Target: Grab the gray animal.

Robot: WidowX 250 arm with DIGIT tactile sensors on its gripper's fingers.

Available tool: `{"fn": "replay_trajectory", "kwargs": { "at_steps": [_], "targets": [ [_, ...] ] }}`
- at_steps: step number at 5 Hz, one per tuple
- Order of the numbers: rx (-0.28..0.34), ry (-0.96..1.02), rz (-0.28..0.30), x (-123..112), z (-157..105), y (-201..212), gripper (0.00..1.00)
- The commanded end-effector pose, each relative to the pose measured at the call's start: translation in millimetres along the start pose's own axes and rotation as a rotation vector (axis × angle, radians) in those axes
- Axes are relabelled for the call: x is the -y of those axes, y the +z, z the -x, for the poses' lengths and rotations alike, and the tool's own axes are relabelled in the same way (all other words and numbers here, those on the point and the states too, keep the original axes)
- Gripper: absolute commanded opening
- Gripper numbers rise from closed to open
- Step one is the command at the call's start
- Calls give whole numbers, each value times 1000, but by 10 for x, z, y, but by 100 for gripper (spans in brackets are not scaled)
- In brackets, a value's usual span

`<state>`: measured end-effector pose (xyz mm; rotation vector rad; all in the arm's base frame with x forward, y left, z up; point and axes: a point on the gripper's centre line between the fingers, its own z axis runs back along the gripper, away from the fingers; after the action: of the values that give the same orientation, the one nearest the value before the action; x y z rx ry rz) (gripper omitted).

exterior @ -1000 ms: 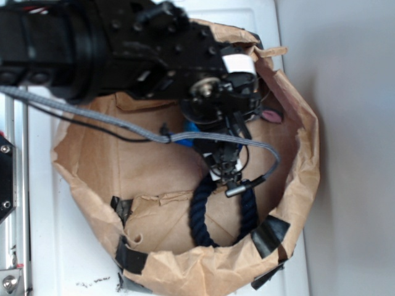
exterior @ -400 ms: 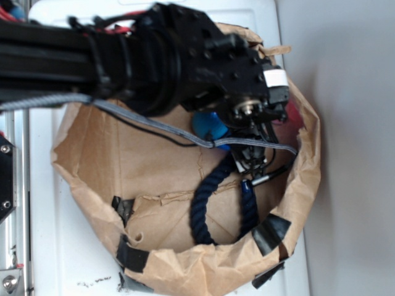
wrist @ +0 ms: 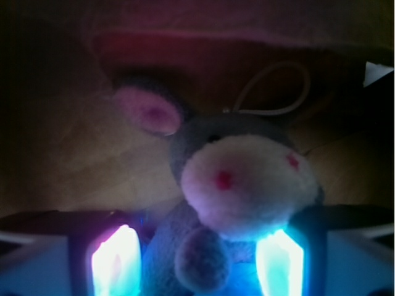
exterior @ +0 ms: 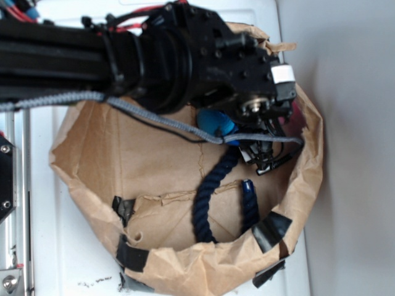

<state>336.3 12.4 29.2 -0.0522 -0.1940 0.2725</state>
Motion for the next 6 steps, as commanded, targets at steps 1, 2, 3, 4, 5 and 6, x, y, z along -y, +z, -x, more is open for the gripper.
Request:
{"fn": "replay_trajectory", "kwargs": {
  "at_steps": [1,2,3,4,5,6],
  "targets": [
    [-40,-71,139,91,23,585,0],
    [-101,-105,208,91,140,1010,0],
    [-151,-147,233,106,291,1331,0],
    [-161,-153,231,114,299,1380,0],
    [-150,-146,217,101,241,1267,0],
    [-142,-132,223,30,176,1170,100]
  ]
}}
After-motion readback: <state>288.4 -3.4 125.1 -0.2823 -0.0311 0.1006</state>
